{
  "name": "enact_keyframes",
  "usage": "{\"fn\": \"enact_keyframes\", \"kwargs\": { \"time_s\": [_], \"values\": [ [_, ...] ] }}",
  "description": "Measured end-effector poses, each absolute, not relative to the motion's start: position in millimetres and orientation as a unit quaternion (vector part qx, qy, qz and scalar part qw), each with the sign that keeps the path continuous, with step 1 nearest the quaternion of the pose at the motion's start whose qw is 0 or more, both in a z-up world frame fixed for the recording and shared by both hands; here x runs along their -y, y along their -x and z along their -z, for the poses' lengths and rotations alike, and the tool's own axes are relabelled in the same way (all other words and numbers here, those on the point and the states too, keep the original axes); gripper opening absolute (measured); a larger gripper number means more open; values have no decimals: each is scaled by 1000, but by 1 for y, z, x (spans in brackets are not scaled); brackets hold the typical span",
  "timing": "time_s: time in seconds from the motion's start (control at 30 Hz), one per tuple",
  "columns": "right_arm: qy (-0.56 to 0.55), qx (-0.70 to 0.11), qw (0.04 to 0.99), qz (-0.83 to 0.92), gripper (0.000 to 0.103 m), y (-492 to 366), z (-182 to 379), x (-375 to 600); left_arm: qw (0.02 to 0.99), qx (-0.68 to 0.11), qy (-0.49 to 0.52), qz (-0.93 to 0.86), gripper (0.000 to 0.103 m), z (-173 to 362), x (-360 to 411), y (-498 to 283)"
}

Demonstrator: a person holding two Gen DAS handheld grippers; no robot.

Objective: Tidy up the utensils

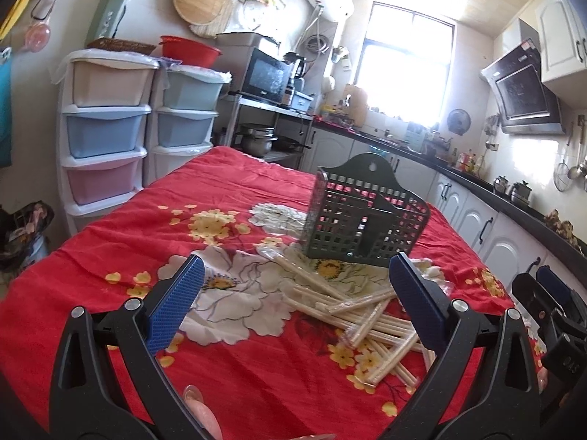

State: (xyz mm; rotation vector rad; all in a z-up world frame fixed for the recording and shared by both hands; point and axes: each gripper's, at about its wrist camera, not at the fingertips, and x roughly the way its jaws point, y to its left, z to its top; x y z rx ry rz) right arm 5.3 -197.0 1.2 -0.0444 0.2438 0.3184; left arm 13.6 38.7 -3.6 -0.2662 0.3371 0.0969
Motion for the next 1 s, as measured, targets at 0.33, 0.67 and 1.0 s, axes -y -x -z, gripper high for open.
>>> {"fn": "enact_keyframes", "kwargs": {
  "time_s": [0.33, 0.67, 1.0],
  "values": [
    [23, -139, 973, -180, 97, -27, -17, 185, 969, -184, 152, -72, 93, -8, -64, -27],
    [28, -132, 973, -186, 97, -42, -33, 183, 961, -213, 172, -40, 93, -20, -69, -54],
    [25, -172, 973, -155, 97, -76, -30, 197, 953, -253, 167, -19, 93, -28, -57, -93]
  ]
}}
